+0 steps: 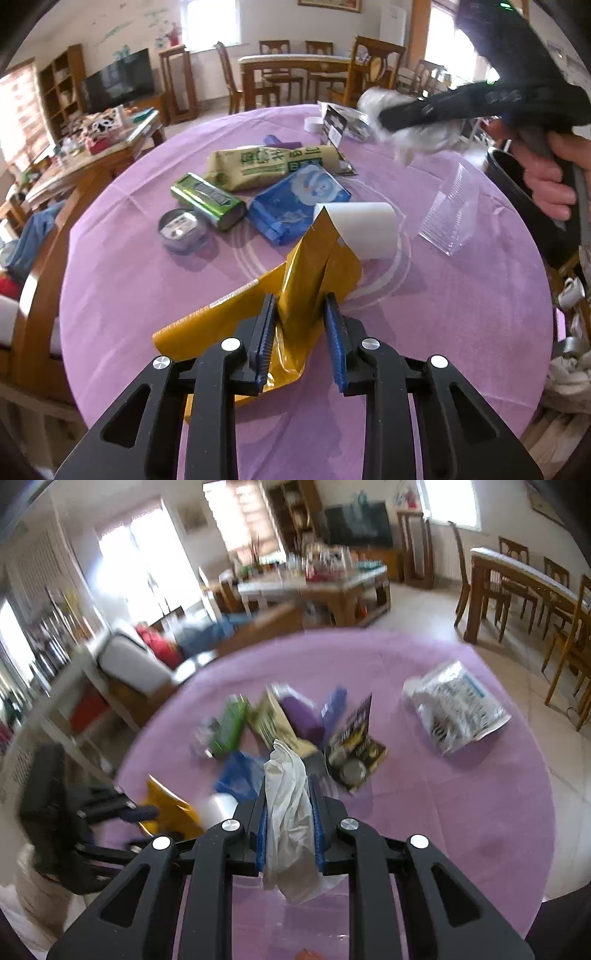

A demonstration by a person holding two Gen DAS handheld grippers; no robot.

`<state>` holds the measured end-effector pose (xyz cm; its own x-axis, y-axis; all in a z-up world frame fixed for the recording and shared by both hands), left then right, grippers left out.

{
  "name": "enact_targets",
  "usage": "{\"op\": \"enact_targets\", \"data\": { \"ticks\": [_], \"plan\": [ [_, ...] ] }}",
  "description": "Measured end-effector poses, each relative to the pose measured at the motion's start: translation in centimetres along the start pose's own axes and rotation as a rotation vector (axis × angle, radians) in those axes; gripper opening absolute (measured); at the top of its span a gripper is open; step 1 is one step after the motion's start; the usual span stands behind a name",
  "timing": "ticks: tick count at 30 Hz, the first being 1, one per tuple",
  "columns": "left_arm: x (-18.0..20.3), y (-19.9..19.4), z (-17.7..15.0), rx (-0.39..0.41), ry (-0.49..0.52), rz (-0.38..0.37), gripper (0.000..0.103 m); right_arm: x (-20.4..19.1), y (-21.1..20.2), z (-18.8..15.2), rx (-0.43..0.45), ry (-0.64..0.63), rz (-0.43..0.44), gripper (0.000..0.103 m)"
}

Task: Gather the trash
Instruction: 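Carry the tissue and yellow wrapper over the black bin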

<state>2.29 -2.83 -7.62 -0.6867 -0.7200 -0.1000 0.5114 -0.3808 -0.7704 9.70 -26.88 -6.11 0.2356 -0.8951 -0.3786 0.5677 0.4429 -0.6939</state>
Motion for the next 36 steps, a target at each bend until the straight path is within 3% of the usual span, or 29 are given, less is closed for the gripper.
{"op": "enact_targets", "data": {
  "ticks": [10,14,20,27,36],
  "plan": [
    [-1.2,-4.9,2.0,0.112,-0.082,0.005,0.025,2.9,-6.1,-1.1,0.172,0.107,0.052,0.019],
    [-0.4,-6.1,4.8,0.163,-0.068,-0.005,0.025,5.9,-8.2,-1.9,0.23,0.168,0.041,0.019],
    [4.0,-6.1,10.2,0.225,0.005,-0.072,0.025,11.4,-12.2,-4.0,0.32,0.272,-0.002,0.019],
    [10.9,-3.6,16.7,0.276,0.095,-0.213,0.025,17.8,-17.4,-6.7,0.417,0.383,-0.067,0.019],
    [23.1,2.4,23.4,0.274,0.193,-0.485,0.025,24.6,-23.1,-10.8,0.511,0.507,-0.166,0.019]
  ]
}}
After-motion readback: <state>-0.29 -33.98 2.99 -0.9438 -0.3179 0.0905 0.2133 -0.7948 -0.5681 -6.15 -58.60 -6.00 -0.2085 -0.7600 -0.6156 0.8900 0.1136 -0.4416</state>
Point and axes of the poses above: each gripper's, at about its wrist camera, not at the fingertips, and y roughly the way its jaws point, x to its right, z to its top, the point moved 4 cm from there along y, roughly the way its jaws point, and after that the axes turned 10 degrees about y, right-handed, at the moved point
